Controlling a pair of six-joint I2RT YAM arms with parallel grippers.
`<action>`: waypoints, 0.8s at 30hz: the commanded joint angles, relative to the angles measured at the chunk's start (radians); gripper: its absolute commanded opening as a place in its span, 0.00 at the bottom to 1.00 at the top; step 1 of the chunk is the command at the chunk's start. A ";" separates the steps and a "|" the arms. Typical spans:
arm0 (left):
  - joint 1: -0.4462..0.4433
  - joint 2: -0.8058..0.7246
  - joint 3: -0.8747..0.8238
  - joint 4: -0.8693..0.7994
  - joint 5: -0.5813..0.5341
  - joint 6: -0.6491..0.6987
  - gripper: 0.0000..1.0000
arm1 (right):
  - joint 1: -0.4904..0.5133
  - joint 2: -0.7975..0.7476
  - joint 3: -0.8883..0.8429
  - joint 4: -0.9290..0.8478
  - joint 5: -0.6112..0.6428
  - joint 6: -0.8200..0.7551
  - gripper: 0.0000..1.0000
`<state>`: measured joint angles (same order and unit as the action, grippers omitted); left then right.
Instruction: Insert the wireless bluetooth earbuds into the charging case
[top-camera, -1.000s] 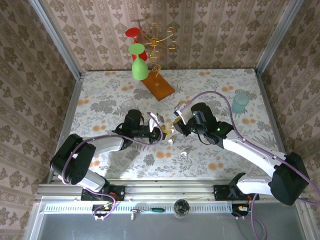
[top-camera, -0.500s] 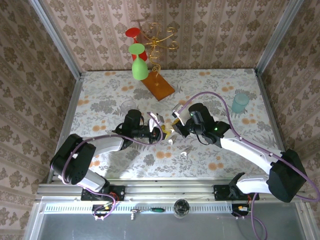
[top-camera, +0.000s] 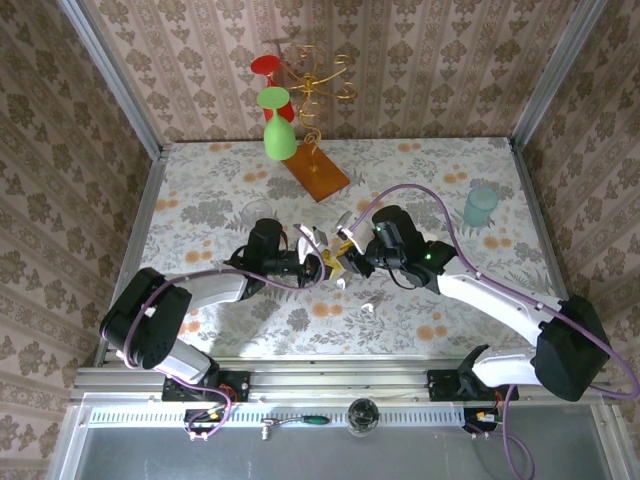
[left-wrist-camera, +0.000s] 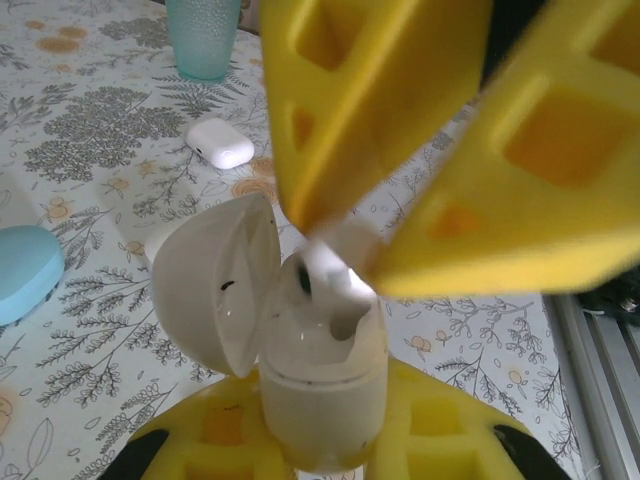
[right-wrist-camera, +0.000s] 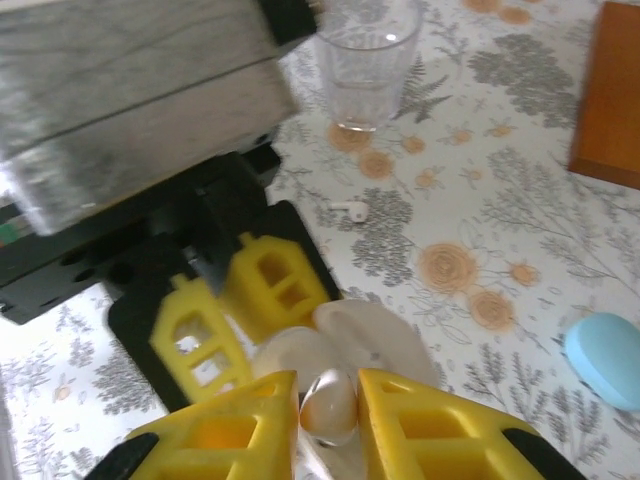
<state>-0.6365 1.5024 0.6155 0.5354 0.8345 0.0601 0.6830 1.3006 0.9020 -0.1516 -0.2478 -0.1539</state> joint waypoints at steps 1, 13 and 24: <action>0.009 -0.019 0.018 0.044 0.010 -0.010 0.00 | 0.013 0.017 0.028 -0.043 -0.055 -0.003 0.26; 0.018 -0.019 -0.008 0.102 0.018 -0.034 0.00 | -0.053 -0.100 -0.017 0.075 -0.012 0.193 0.54; 0.018 -0.024 -0.017 0.127 0.029 -0.045 0.00 | -0.090 -0.074 -0.008 0.052 -0.052 0.235 0.60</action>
<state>-0.6258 1.5024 0.6083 0.6289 0.8349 0.0334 0.5915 1.2057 0.8883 -0.0795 -0.2737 0.0612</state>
